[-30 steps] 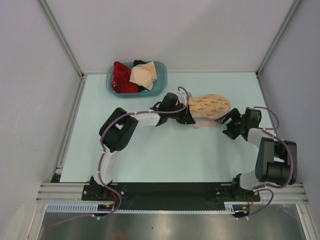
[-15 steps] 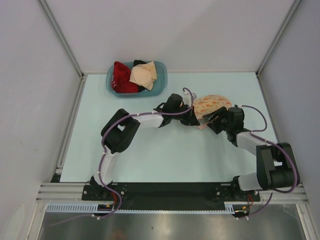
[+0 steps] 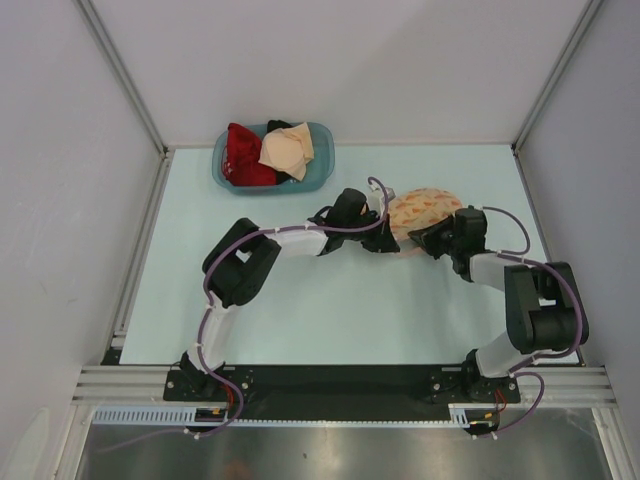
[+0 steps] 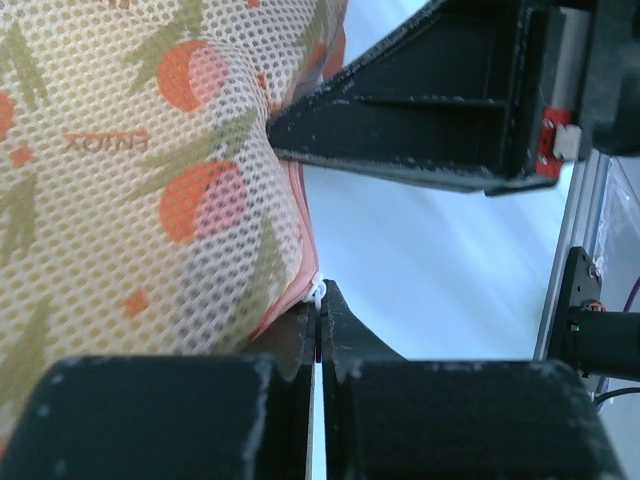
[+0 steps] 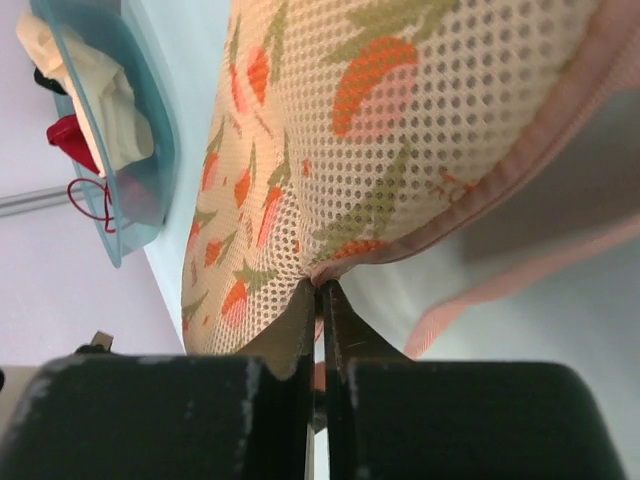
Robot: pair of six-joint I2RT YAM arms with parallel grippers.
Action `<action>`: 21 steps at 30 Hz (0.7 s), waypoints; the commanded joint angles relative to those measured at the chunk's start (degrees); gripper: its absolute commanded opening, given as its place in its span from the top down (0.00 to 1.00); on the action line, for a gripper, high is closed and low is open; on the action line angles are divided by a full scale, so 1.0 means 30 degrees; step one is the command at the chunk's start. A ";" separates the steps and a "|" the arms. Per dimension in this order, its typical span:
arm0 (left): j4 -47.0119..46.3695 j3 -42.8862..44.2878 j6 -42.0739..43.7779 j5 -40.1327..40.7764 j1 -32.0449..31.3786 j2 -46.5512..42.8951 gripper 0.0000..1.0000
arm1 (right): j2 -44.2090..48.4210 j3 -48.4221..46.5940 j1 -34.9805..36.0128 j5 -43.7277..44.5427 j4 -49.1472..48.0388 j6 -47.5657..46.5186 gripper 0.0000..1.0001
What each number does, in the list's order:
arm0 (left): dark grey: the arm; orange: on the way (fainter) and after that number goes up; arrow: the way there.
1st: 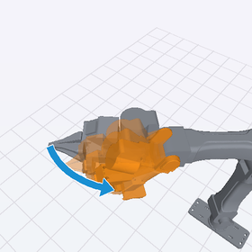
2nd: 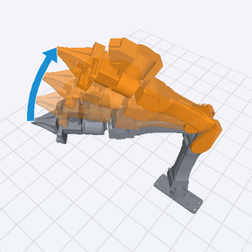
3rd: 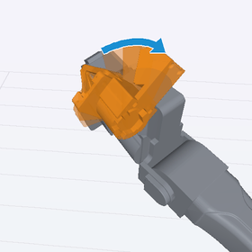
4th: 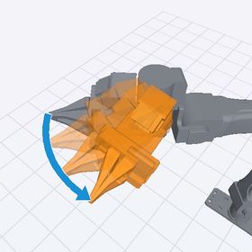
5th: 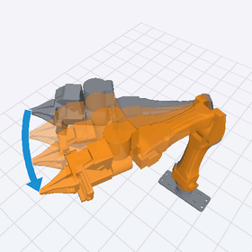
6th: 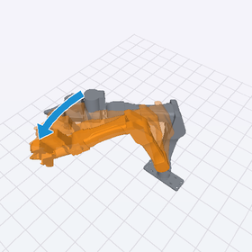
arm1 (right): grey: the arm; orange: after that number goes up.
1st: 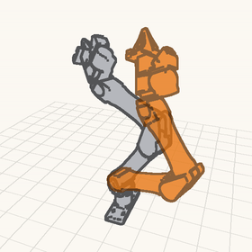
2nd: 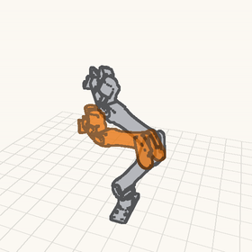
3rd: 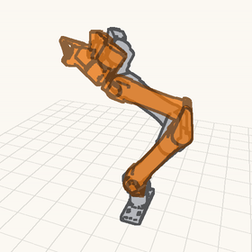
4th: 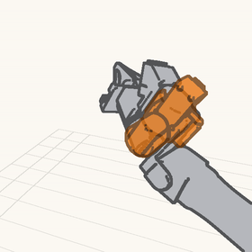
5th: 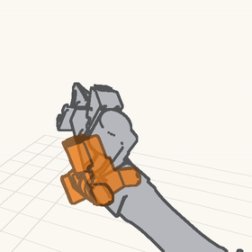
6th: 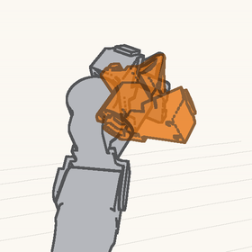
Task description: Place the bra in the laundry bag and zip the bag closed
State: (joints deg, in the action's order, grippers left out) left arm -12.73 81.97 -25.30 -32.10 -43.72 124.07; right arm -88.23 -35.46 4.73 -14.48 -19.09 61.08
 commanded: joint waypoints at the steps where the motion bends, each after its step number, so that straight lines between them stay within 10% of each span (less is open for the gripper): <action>1: -0.0560 -0.0341 0.0669 -0.1166 -0.0016 -0.1307 1.00 | -0.1115 -0.1068 -0.1254 0.0960 -0.0639 -0.1547 1.00; 16: -0.1056 -0.2276 -0.0061 -0.0840 0.1860 -0.2041 1.00 | -0.5835 -0.7978 -0.4361 -0.0798 0.2026 -0.8404 1.00; 21: -0.2025 -0.1955 -0.0443 -0.1370 0.1568 -0.1836 1.00 | -0.4522 -0.7636 -0.4039 -0.0948 0.4310 -0.8116 0.63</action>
State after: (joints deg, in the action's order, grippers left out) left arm -17.80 75.00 -25.54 -32.01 -38.57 121.32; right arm -105.30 -57.32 -5.85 -23.53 -9.67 40.34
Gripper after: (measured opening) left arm 0.009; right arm 0.261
